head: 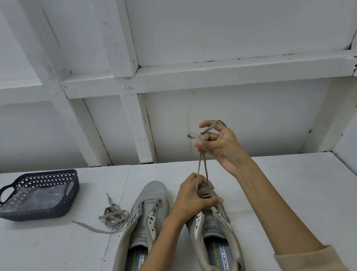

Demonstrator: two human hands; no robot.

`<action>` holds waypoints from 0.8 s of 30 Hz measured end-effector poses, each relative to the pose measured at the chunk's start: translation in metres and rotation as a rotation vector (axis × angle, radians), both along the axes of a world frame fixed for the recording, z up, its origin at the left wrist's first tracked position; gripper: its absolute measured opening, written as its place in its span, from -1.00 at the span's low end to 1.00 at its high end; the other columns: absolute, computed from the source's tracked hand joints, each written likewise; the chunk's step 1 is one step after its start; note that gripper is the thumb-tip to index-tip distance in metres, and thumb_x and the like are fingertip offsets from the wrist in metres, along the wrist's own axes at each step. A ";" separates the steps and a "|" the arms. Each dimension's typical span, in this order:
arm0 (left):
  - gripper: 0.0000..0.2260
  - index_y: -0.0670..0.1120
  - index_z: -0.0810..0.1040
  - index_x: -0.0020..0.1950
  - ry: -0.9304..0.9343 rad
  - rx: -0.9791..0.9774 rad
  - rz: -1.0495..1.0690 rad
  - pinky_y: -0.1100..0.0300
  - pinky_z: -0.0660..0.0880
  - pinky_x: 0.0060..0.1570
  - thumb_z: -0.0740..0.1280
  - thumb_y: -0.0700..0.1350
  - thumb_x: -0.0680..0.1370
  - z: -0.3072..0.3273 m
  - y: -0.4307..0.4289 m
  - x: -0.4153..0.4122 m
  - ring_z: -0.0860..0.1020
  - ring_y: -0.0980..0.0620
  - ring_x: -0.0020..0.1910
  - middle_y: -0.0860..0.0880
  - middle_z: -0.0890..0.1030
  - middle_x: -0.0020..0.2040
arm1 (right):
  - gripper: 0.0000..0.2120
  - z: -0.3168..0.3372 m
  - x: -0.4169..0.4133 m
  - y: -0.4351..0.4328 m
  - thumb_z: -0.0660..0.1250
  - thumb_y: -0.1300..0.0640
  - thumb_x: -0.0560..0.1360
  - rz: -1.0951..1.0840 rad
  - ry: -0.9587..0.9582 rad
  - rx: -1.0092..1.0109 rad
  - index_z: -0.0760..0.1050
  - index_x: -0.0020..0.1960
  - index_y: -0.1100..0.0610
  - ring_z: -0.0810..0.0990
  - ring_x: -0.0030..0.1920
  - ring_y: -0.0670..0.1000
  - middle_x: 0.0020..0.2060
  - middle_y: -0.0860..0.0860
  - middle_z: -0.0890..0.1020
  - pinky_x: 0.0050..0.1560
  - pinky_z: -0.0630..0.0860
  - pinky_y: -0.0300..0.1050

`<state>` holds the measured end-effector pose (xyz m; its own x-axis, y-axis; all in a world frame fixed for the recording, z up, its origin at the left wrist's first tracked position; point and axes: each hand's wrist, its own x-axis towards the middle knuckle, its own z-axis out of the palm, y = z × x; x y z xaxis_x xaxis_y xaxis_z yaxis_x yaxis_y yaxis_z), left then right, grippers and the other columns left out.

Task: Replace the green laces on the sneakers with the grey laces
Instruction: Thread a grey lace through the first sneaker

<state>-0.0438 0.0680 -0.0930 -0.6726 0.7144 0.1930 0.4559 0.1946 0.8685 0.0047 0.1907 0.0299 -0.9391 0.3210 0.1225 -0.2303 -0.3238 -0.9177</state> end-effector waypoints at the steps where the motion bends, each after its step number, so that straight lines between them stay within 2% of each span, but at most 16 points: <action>1: -0.65 0.00 0.57 -0.13 -0.005 -0.002 -0.002 0.44 0.37 -0.18 0.63 0.04 0.23 0.001 -0.001 0.000 0.49 0.20 -0.14 0.07 0.53 -0.08 | -0.56 0.001 -0.001 0.000 0.47 0.39 0.20 -0.008 -0.015 0.033 0.49 0.03 0.15 0.58 -0.35 0.04 -0.42 0.05 0.54 -0.12 0.57 -0.02; 3: -0.65 0.06 0.53 -0.11 -0.005 0.005 0.001 0.42 0.38 -0.17 0.62 0.07 0.25 0.002 -0.001 0.001 0.49 0.21 -0.14 0.07 0.54 -0.09 | -0.57 0.003 -0.003 0.000 0.49 0.37 0.20 -0.027 -0.030 0.065 0.50 0.02 0.15 0.59 -0.35 0.06 -0.41 0.05 0.56 -0.07 0.49 0.04; 5: -0.65 0.05 0.50 -0.10 -0.051 0.073 0.031 0.31 0.47 -0.13 0.59 0.10 0.28 0.005 0.000 0.003 0.51 0.18 -0.15 0.06 0.56 -0.13 | -0.59 0.004 -0.004 0.003 0.50 0.35 0.21 -0.035 -0.037 0.080 0.50 0.02 0.16 0.60 -0.34 0.07 -0.41 0.05 0.58 -0.08 0.45 0.04; 9: -0.64 -0.04 0.48 -0.06 -0.301 0.386 0.167 -0.08 0.59 0.00 0.51 0.11 0.34 0.022 0.002 0.005 0.58 0.00 -0.12 0.03 0.61 -0.14 | -0.65 0.006 -0.003 0.008 0.46 0.40 0.34 -0.049 -0.051 0.063 0.47 0.06 0.20 0.62 -0.32 0.04 -0.33 0.07 0.60 -0.30 0.51 -0.20; 11: -0.65 -0.05 0.49 -0.02 -0.372 0.485 0.178 -0.18 0.58 0.03 0.51 0.09 0.36 0.034 0.004 0.002 0.59 -0.06 -0.09 0.01 0.60 -0.12 | -0.67 0.009 -0.003 0.011 0.45 0.41 0.37 -0.068 -0.055 0.063 0.48 0.08 0.21 0.64 -0.30 0.04 -0.29 0.09 0.61 -0.31 0.53 -0.22; 13: -0.73 -0.07 0.50 0.00 -0.407 0.535 0.137 -0.12 0.59 0.02 0.49 -0.01 0.42 0.049 0.007 -0.001 0.60 -0.04 -0.08 0.01 0.61 -0.12 | -0.66 0.011 -0.005 0.012 0.45 0.40 0.37 -0.062 -0.057 0.076 0.49 0.10 0.23 0.64 -0.26 0.05 -0.28 0.09 0.62 -0.28 0.56 -0.20; 15: -0.87 -0.11 0.52 0.00 -0.412 0.563 0.086 -0.05 0.61 -0.01 0.43 -0.17 0.50 0.063 0.009 -0.005 0.60 -0.04 -0.08 -0.07 0.62 -0.10 | -0.66 0.013 -0.007 0.012 0.46 0.38 0.38 -0.052 -0.065 0.096 0.50 0.12 0.24 0.64 -0.22 0.07 -0.24 0.11 0.64 -0.26 0.56 -0.19; 17: -0.91 -0.16 0.53 0.00 -0.416 0.556 0.060 -0.01 0.61 -0.03 0.38 -0.27 0.53 0.072 0.011 -0.007 0.59 -0.05 -0.09 -0.13 0.61 -0.09 | -0.67 0.015 -0.009 0.012 0.46 0.36 0.40 -0.061 -0.078 0.127 0.51 0.13 0.23 0.64 -0.18 0.07 -0.16 0.13 0.66 -0.25 0.55 -0.18; 20: -0.89 -0.23 0.52 0.06 -0.462 0.510 0.057 0.02 0.62 -0.02 0.34 -0.31 0.55 0.079 0.011 -0.008 0.57 -0.06 -0.10 -0.15 0.59 -0.07 | -0.70 0.020 -0.012 0.015 0.44 0.30 0.44 -0.073 -0.094 0.179 0.53 0.15 0.22 0.63 -0.14 0.04 -0.04 0.16 0.68 -0.19 0.51 -0.12; 24: -0.86 -0.22 0.52 0.11 -0.515 0.486 0.054 0.01 0.61 0.02 0.33 -0.30 0.56 0.086 0.012 -0.007 0.56 0.01 -0.10 -0.09 0.57 -0.10 | -0.69 0.021 -0.017 0.021 0.44 0.27 0.45 -0.075 -0.159 0.291 0.55 0.18 0.17 0.61 -0.13 0.00 0.01 0.10 0.70 -0.11 0.45 -0.09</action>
